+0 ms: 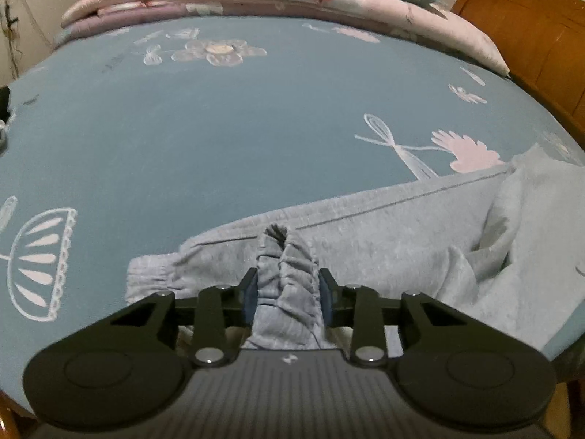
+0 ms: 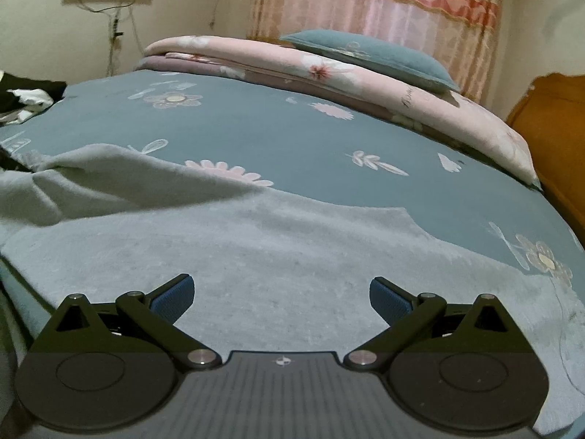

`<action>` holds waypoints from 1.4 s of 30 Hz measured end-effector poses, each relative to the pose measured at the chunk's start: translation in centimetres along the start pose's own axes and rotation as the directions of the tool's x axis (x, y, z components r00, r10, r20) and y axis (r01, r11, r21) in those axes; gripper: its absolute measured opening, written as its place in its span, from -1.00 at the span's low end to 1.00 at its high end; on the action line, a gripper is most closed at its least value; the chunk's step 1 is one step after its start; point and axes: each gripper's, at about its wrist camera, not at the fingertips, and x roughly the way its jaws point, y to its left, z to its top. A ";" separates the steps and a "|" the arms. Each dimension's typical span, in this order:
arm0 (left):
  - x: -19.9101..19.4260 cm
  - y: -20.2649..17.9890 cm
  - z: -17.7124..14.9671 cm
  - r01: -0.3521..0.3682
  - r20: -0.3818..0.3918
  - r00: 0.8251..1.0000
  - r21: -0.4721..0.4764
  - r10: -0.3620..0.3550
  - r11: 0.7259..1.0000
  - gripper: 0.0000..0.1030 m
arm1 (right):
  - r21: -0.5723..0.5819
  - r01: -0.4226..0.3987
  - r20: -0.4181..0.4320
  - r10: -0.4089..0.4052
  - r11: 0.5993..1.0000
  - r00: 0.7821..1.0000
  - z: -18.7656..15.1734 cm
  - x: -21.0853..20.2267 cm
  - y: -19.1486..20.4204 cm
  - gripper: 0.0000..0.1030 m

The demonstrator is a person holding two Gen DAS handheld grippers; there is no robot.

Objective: Fold clothes

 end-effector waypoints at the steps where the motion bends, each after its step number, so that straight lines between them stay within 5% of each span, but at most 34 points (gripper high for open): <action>1: -0.5 -0.1 0.0 -0.001 0.015 1.000 -0.006 0.001 1.000 -0.40 | -0.011 0.002 0.002 -0.002 1.000 1.000 0.1 -0.1 0.1 1.00; 11: -6.8 2.0 2.5 -0.063 0.237 0.967 -0.121 0.090 0.991 -0.40 | -0.043 0.014 0.020 -0.013 0.999 1.000 0.4 -0.9 0.5 1.00; 19: -5.6 5.3 0.3 -0.086 0.184 0.973 -0.285 0.142 0.955 -0.40 | -0.044 0.021 0.021 -0.021 0.999 1.000 0.5 -1.1 0.4 1.00; 25: -5.9 6.3 0.2 -0.004 0.193 0.978 -0.344 0.075 0.939 -0.30 | -0.037 0.027 0.015 -0.027 0.999 1.000 0.5 -0.9 0.1 1.00; 30: -3.4 8.3 0.0 -0.136 0.023 0.987 -0.435 0.161 0.890 -0.37 | -0.019 0.025 0.010 -0.025 1.000 1.000 0.5 -0.7 -0.1 1.00; 32: -4.6 8.7 -0.1 -0.124 0.064 0.983 -0.449 0.171 0.885 -0.32 | -0.018 0.024 0.012 -0.024 1.000 1.000 0.5 -0.9 -0.1 1.00; 36: -7.3 8.4 -0.5 -0.111 0.114 0.977 -0.447 0.179 0.887 -0.14 | -0.018 0.026 0.011 -0.026 1.000 1.000 0.4 -1.0 -0.3 1.00; 42: -7.3 4.6 -2.4 0.028 0.136 0.990 -0.366 0.024 0.930 -0.14 | 0.045 -0.032 0.005 0.032 0.998 0.999 0.6 -1.0 -0.6 1.00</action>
